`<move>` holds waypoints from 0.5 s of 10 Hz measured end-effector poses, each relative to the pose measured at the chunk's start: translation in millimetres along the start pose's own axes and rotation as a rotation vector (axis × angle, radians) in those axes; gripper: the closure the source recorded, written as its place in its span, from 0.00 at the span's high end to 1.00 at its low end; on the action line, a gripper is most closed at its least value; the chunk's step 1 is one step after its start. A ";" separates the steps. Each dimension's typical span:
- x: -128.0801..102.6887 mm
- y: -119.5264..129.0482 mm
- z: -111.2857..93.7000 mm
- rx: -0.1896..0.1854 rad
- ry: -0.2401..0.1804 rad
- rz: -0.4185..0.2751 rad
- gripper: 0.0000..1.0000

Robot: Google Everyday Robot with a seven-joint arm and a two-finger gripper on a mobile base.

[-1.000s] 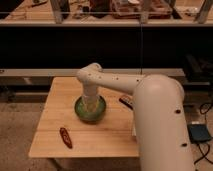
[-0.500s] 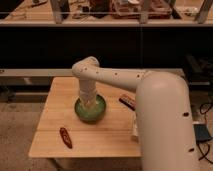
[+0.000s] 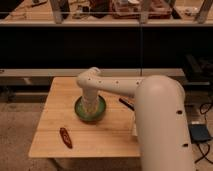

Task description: Push the ceramic bowl across the table

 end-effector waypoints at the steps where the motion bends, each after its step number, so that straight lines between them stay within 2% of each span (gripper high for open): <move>1: 0.4 2.8 0.9 0.004 0.004 -0.002 0.03; 4: 4.9 7.7 -2.1 0.008 -0.005 0.012 0.26; 5: 5.5 13.9 0.8 0.006 -0.007 0.022 0.28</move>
